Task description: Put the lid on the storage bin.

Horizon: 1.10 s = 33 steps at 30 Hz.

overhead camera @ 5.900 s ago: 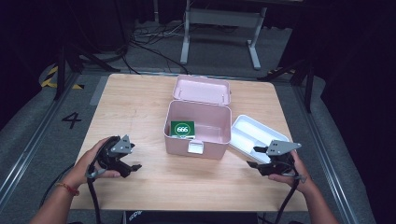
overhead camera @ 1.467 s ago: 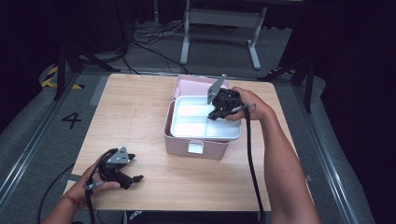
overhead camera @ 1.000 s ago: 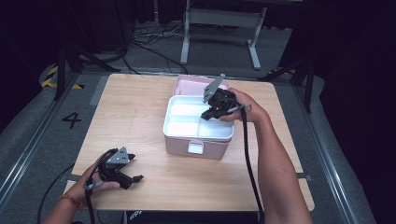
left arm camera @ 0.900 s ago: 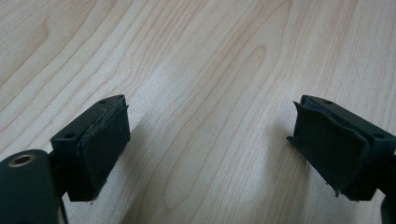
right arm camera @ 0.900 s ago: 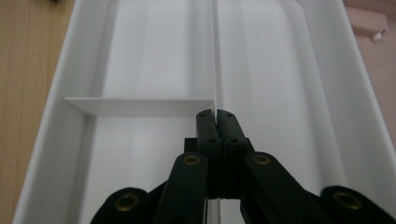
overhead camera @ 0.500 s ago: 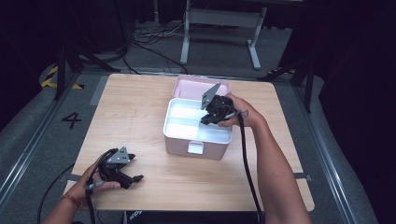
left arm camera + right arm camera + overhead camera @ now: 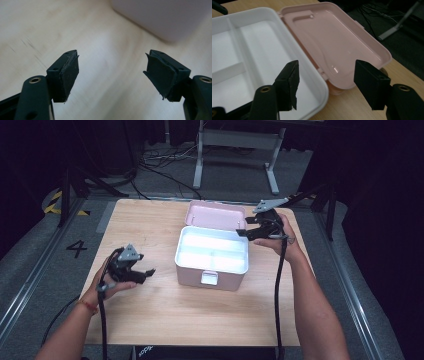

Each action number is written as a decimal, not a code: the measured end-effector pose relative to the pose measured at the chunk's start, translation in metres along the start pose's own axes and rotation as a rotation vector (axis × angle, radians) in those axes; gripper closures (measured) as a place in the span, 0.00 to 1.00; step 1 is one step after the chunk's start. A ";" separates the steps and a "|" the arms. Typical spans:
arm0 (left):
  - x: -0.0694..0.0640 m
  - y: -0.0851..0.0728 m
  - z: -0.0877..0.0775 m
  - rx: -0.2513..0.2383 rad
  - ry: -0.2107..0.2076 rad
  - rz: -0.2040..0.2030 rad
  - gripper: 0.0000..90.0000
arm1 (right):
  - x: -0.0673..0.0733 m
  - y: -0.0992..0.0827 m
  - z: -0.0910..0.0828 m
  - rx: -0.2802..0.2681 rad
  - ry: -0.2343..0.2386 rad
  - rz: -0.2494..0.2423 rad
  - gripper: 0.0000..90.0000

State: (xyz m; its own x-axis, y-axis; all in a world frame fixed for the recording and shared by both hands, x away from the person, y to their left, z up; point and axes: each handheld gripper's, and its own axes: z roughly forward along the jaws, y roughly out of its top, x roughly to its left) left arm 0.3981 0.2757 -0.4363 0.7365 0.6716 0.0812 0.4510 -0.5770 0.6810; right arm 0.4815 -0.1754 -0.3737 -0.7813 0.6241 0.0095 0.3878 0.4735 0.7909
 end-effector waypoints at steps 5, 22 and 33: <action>0.018 0.037 0.021 -0.056 0.041 -0.022 0.32 | -0.025 -0.014 0.008 -0.014 -0.033 0.155 0.42; 0.035 0.106 0.104 -0.026 0.084 -0.092 0.39 | -0.058 -0.040 0.064 0.019 0.048 0.425 0.35; 0.053 0.107 0.121 -0.049 0.058 -0.208 0.39 | -0.058 -0.045 0.082 -0.030 0.100 0.502 0.36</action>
State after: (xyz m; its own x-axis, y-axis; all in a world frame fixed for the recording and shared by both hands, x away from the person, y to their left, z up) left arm 0.5461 0.1930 -0.4476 0.5991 0.8003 -0.0242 0.5642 -0.4006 0.7219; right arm 0.5500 -0.1820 -0.4601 -0.5455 0.7069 0.4502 0.7143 0.1112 0.6910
